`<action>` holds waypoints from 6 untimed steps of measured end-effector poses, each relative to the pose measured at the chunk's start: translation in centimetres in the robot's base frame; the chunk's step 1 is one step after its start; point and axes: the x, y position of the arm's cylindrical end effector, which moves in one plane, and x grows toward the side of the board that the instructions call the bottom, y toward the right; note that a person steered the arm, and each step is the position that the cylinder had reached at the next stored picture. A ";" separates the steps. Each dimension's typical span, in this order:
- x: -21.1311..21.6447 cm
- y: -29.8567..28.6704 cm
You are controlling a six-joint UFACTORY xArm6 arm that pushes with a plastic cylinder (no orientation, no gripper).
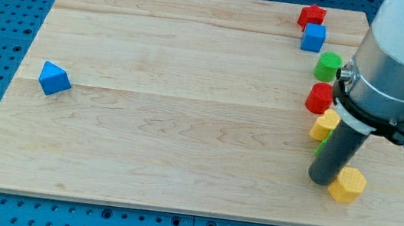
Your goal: Point at the blue triangle
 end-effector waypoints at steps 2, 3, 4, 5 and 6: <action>-1.6 -7.9; -5.8 -15.2; -6.3 -23.0; -6.3 -30.6; -6.7 -36.1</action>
